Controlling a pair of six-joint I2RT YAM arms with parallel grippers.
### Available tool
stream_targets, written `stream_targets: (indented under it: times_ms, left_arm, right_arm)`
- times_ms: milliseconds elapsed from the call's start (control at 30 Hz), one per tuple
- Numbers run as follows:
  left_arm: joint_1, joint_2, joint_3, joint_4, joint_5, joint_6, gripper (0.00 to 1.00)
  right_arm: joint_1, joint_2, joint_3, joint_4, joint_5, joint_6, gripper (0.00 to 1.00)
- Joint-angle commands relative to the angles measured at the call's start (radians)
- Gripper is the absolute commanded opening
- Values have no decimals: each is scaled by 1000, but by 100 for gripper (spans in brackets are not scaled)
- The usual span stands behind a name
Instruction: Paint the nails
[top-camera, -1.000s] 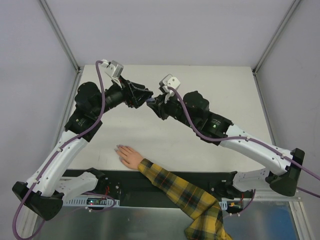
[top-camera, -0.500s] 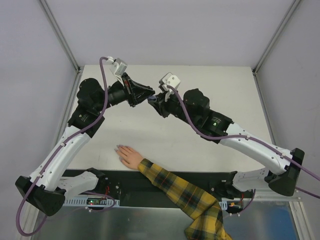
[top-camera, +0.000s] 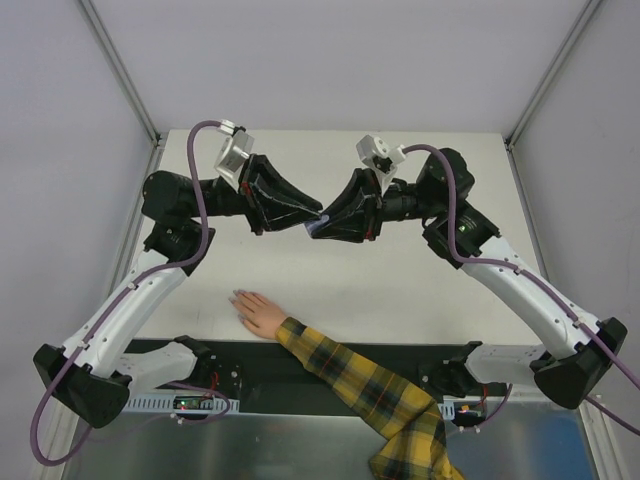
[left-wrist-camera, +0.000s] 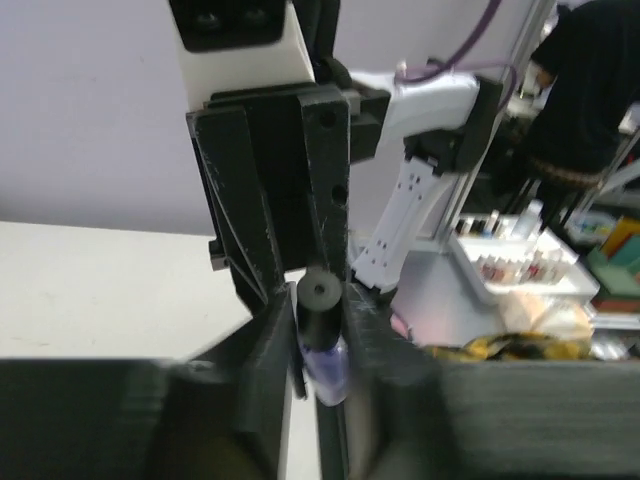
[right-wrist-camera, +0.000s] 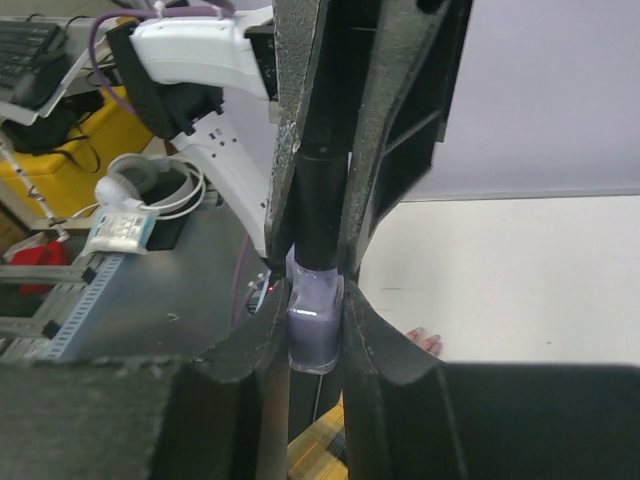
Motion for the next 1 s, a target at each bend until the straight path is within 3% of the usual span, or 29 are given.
stream_targets:
  times_ms: [0,67,167,267,433,533,867,967]
  left_arm:
    - [0,-19,3,-83,64,97,38]
    - [0,-31,19,-178,18,161,71]
    - [1,-46,51,-312,-99,230,82]
    - [4,-78,45,-376,-234,274,84]
    - [9,-140,-7,-424,-476,285,82]
    - [11,-146,-1,-456,-512,282,75]
    - [11,-125,0,-467,-529,267,42]
    - [11,-117,0,-469,-533,250,39]
  right_arm:
    - [-11,-49,11,54,-114,-26,0]
    - [-7,-58,8,-37,-26,-89,1]
    - [0,-69,-4,-107,119,-129,0]
    - [45,-74,-9,-170,351,-180,0]
    - [238,-45,0,-214,872,-264,0]
    - [316,3,40,-215,1027,-297,0]
    - [387,50,91,-181,1195,-356,0]
    - [390,35,77,-181,1206,-369,0]
